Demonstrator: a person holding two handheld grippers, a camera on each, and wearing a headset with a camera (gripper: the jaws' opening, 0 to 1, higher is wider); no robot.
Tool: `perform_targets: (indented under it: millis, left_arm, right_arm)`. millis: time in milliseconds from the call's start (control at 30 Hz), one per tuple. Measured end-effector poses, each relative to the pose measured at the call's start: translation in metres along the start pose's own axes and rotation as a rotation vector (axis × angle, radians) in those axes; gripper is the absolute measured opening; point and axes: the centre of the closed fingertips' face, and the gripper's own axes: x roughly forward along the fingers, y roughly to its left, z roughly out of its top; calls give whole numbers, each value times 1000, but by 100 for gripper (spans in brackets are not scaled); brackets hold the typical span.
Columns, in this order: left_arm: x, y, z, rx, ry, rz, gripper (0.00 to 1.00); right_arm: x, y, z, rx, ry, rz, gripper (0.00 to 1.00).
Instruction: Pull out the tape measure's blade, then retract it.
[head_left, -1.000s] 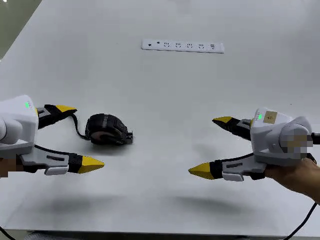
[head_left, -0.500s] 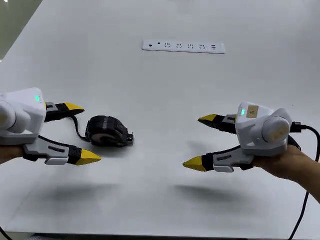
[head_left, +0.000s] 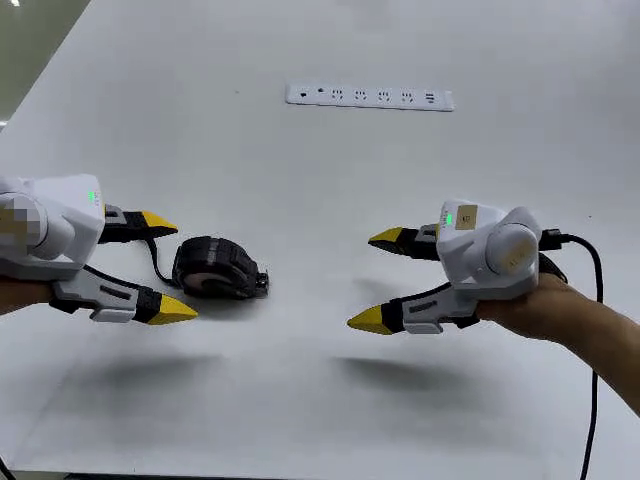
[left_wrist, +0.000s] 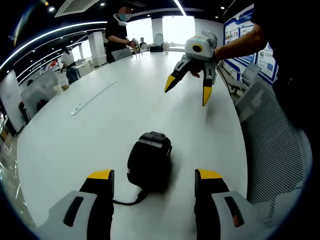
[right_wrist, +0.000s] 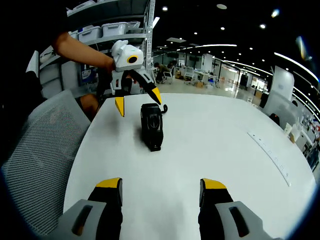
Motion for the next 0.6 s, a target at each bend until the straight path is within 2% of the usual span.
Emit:
perform_targets:
  millis: [133,600]
  left_arm:
    - [1,-1,-1,24,19,-25,54]
    - [6,5,-2,67,64,-60,44]
  right_arm:
    - [7,-1,3,-13,2,16,59]
    - [32,-2,8,-70,34,77,49]
